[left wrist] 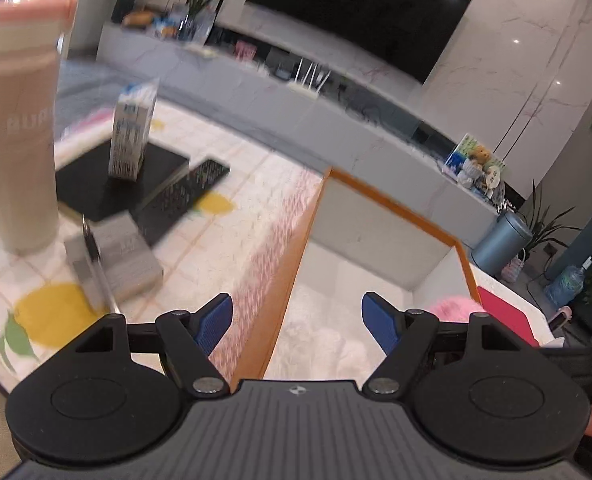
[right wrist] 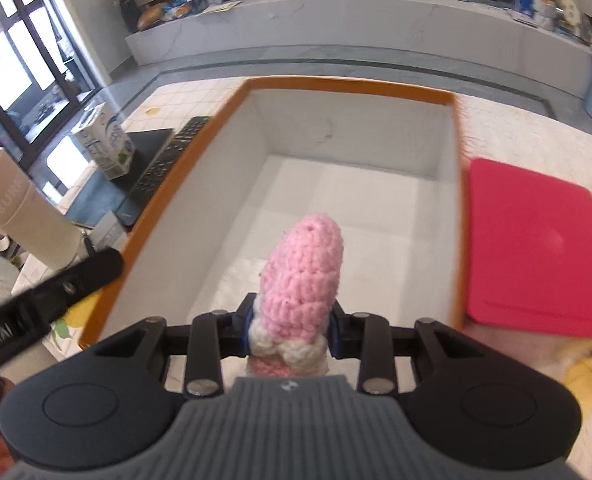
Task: Organize soft objects
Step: 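Lower the pink knitted toy into the orange box and open the right gripper, then move the left gripper to the yellow cloth while the right moves to the brown bear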
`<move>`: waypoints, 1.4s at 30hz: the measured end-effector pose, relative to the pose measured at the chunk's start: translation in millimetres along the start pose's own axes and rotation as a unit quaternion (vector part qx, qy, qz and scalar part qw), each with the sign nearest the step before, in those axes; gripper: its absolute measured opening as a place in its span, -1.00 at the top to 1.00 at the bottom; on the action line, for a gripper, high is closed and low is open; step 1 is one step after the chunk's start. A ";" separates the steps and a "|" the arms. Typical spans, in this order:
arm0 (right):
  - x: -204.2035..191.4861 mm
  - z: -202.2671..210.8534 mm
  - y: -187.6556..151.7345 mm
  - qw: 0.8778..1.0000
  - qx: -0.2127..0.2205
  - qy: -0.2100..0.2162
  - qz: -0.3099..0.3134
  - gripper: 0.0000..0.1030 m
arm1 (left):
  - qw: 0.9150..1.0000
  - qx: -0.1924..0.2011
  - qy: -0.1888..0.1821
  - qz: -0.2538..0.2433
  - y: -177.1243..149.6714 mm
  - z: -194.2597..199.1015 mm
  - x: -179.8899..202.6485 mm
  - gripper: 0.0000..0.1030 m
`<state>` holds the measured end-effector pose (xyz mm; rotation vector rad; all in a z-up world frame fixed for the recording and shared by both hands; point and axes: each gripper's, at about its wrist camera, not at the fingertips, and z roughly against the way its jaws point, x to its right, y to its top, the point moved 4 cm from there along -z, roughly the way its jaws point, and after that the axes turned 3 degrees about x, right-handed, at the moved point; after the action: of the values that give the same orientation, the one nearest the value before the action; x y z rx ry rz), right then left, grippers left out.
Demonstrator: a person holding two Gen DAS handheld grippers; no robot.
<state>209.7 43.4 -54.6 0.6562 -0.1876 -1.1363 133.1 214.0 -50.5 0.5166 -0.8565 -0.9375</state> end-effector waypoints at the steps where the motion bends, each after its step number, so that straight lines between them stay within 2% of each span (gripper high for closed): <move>1: -5.9 -3.4 2.8 1.000 -0.003 0.009 0.004 0.34 | 1.000 -0.004 -0.003 0.004 -0.7 -0.3 -1.3 -0.68; 3: -17.2 -11.8 8.8 0.999 -0.015 0.029 0.013 0.34 | 1.000 0.013 -0.001 -0.009 -1.7 4.4 0.8 -0.62; 6: -26.4 -27.2 15.5 0.999 -0.034 0.024 0.025 0.34 | 0.998 0.042 0.019 -0.044 -1.3 11.6 3.7 -0.65; 9: -28.7 -38.7 18.4 0.998 -0.044 0.032 0.026 0.32 | 0.999 0.029 0.020 -0.036 -0.8 7.3 0.6 -0.65; 11: -27.7 -43.3 17.5 0.998 -0.052 0.042 0.014 0.25 | 0.999 0.016 0.019 -0.020 -0.1 3.5 -4.1 -0.65; 14: -26.7 -47.3 13.8 0.997 -0.055 0.043 0.009 0.08 | 0.999 0.018 0.028 -0.007 1.9 3.4 -9.9 -0.65; 18: -22.7 -44.1 14.4 0.998 -0.046 0.035 -0.003 -0.41 | 0.999 0.020 0.033 0.002 2.6 4.9 -15.4 -0.65; 24: -15.3 -26.7 21.9 0.999 -0.022 0.026 -0.001 -0.81 | 0.999 0.017 0.044 0.001 2.2 3.6 -16.6 -0.65; 28: -13.9 -16.1 20.4 1.000 -0.011 0.021 0.017 -0.84 | 0.999 0.018 0.049 -0.003 1.4 3.4 -16.1 -0.65; 33: -5.6 4.8 20.1 0.998 0.010 0.052 -0.028 -0.84 | 0.997 0.024 0.063 -0.028 -1.1 3.2 -10.1 -0.66; 42: 1.5 57.6 15.9 0.997 0.050 0.050 -0.016 -0.84 | 0.993 0.064 0.069 -0.077 6.3 25.2 18.2 -0.66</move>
<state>196.4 23.8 0.2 0.8050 -0.1491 -1.1271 121.2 200.9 -24.2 0.7586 -0.7619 -0.9798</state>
